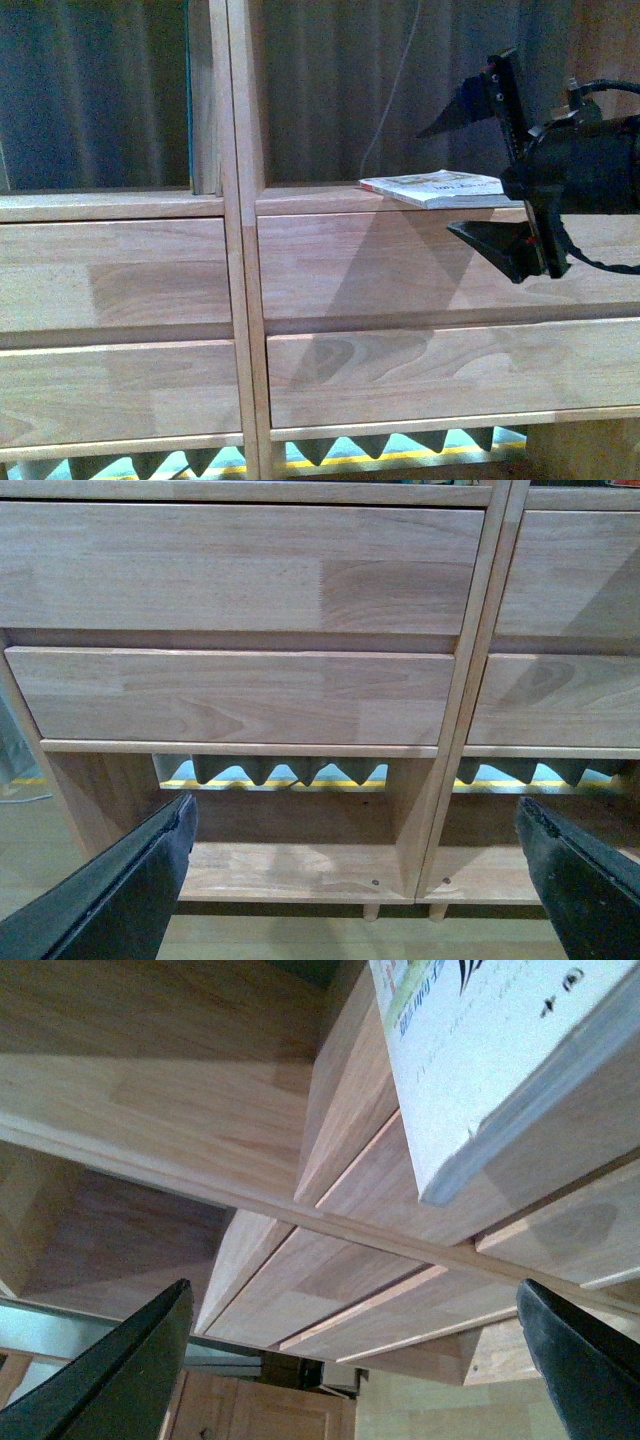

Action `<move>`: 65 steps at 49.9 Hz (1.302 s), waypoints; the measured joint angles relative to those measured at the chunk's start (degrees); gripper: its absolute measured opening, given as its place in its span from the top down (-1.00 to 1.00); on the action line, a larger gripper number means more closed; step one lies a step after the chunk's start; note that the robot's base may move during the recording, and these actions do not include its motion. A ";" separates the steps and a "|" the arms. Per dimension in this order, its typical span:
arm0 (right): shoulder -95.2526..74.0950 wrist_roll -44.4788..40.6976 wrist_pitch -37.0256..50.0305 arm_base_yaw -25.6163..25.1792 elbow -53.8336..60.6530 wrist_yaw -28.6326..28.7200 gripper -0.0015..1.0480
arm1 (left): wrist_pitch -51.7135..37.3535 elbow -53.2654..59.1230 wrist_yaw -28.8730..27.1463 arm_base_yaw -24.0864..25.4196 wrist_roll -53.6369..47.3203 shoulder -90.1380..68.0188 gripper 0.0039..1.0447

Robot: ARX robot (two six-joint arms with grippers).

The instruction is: Organize books on shelf

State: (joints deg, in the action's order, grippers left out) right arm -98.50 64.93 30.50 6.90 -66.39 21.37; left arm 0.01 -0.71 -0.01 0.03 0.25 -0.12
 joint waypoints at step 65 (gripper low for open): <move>-8.52 0.59 -0.04 -3.78 -11.78 -0.96 0.86 | -6.49 -4.96 23.54 14.99 4.79 -10.49 -0.87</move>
State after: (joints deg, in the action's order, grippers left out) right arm -107.02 65.52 30.46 3.11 -78.17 20.40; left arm -6.48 -5.67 23.53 15.03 5.04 -10.61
